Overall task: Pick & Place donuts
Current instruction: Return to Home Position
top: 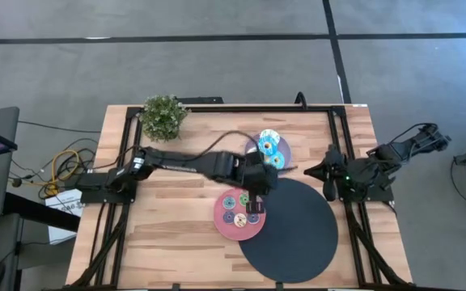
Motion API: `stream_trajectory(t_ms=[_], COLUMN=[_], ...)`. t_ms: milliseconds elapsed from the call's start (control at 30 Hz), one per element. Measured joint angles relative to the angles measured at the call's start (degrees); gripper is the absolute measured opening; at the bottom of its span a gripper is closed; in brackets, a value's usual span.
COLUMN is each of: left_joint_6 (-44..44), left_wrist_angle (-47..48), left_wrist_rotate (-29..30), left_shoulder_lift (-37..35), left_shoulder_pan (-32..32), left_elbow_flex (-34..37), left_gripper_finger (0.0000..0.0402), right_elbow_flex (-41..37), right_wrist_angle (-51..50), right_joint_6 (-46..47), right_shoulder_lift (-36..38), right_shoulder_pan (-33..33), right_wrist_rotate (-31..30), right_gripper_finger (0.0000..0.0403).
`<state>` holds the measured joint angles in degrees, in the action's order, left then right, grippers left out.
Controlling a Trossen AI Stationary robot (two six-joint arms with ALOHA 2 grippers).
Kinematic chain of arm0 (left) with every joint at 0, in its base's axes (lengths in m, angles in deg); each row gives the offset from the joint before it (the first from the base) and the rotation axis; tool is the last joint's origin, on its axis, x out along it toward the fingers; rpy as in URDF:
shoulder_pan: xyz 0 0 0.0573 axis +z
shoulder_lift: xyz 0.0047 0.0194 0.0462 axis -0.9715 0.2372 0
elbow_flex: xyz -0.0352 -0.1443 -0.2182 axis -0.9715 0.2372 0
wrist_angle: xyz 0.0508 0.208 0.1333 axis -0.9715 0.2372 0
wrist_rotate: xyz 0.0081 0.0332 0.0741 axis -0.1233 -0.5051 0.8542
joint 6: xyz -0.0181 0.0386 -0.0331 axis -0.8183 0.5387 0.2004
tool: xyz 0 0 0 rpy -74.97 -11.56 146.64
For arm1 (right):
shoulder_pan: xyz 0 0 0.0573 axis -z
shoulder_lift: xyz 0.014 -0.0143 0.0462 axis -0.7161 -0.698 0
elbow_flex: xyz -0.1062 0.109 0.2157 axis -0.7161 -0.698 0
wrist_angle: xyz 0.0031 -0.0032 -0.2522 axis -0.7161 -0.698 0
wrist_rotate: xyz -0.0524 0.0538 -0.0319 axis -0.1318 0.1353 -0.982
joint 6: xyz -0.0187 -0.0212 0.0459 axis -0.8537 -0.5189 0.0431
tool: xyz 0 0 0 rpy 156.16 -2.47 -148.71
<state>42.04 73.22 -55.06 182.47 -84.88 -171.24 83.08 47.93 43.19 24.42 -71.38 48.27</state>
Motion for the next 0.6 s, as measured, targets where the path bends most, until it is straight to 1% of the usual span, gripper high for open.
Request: stream_trajectory(t_ms=[133, 267, 400, 500, 600], left_joint_6=[5.01, 8.69, 11.03, 11.55, 12.19], left_wrist_angle=[2.41, 3.26, 0.93, -1.87, -8.01], left_wrist_rotate=[-9.05, -15.62, -21.88, -23.67, -24.05], left_shoulder_lift=[0.0, -0.22, -0.73, -2.48, -6.74], left_shoulder_pan=[3.11, 4.97, 6.33, 6.83, 7.05], left_elbow_flex=[0.0, 2.44, 9.28, 16.5, 26.7], left_gripper_finger=[0.0, 0.0, 0.0, 0.0, 0.0], right_elbow_flex=[0.0, 0.0, 0.02, 0.02, 0.0], right_wrist_angle=[4.0, 6.89, 8.0, 7.78, 7.71], right_joint_6=[0.02, 0.08, 3.38, 6.59, 9.1], right_shoulder_lift=[-0.01, -0.01, -0.66, -2.0, -3.86], right_shoulder_pan=[1.23, 2.84, 4.07, 4.56, 4.55], right_wrist_rotate=[-0.14, -0.14, -0.11, -0.09, -0.08], right_gripper_finger=[0.0, 0.0, 0.0, 0.0, 0.0])
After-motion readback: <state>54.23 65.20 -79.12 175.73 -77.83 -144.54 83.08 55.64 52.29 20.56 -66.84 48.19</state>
